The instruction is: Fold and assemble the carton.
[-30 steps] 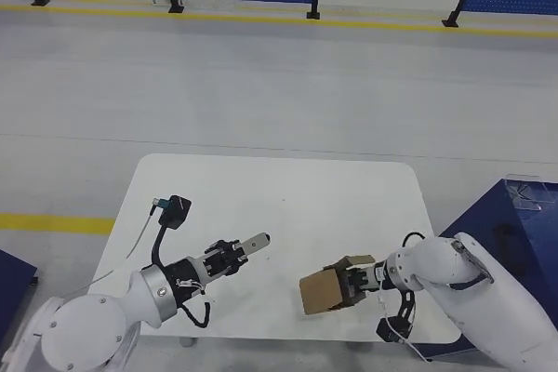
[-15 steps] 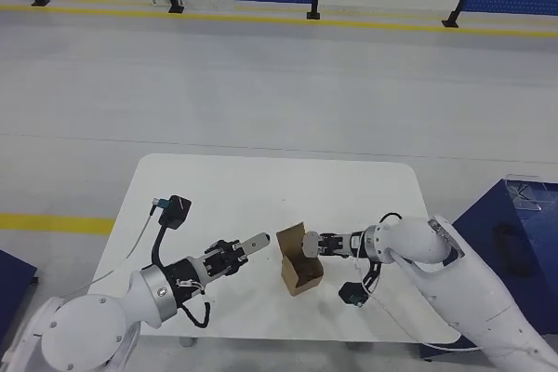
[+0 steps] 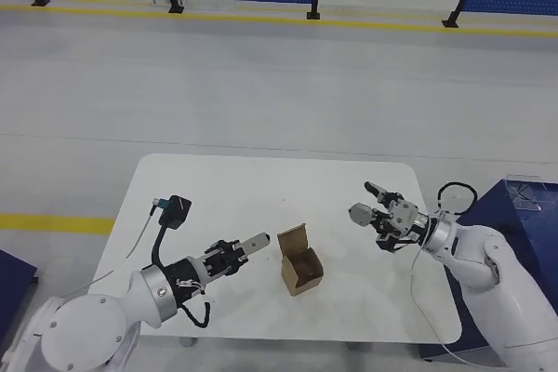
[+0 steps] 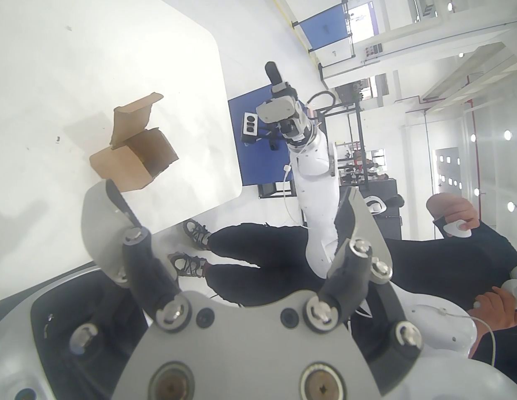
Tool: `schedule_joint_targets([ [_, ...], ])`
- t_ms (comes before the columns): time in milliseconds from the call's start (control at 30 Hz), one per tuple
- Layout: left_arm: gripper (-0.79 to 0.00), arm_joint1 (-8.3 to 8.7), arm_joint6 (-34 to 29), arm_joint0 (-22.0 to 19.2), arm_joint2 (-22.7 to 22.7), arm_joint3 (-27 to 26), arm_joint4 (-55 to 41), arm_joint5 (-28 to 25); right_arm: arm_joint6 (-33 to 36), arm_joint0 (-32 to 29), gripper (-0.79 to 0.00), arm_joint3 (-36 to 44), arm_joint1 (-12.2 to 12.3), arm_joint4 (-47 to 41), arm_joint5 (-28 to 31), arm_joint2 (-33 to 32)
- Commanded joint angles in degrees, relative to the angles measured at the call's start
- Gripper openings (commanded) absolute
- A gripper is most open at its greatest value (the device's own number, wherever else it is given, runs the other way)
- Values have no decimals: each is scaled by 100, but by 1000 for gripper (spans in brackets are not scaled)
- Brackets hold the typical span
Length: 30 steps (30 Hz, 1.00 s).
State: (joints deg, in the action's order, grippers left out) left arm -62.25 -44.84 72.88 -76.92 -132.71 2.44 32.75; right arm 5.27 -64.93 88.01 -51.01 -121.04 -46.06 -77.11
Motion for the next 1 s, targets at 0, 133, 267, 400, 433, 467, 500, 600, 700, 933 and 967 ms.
schedule_joint_targets([
  [0,0,0,0,0,0,0,0,0,2060,34,-785,-328,-26,2158,512,194],
  [133,0,0,0,0,0,0,0,0,4332,403,-785,-1104,-64,4038,1521,550],
  [267,0,0,0,0,0,0,0,0,4482,443,0,-1183,-72,4091,1582,579],
  [400,0,0,0,0,0,0,0,0,4482,443,0,-1183,-72,4091,1582,579],
  [433,0,0,0,0,0,0,0,0,4482,443,0,-1183,-72,4091,1582,579],
  [467,0,0,0,0,0,0,0,0,4482,443,0,-1183,-72,4091,1582,579],
  [500,0,0,0,0,0,0,0,0,4482,443,0,-1183,-72,4091,1582,579],
  [600,0,21,7,50,133,106,356,98,4482,443,0,-1183,-72,4091,1582,579],
  [700,0,68,-400,-138,884,297,1471,855,4292,493,0,-887,20,5588,2353,469],
  [933,0,-105,-498,-1166,2793,1368,3059,2170,5352,910,0,-628,303,9043,2341,654],
  [967,0,-159,-396,-1289,2991,1555,3068,2273,5349,954,0,-579,321,9430,2357,728],
])
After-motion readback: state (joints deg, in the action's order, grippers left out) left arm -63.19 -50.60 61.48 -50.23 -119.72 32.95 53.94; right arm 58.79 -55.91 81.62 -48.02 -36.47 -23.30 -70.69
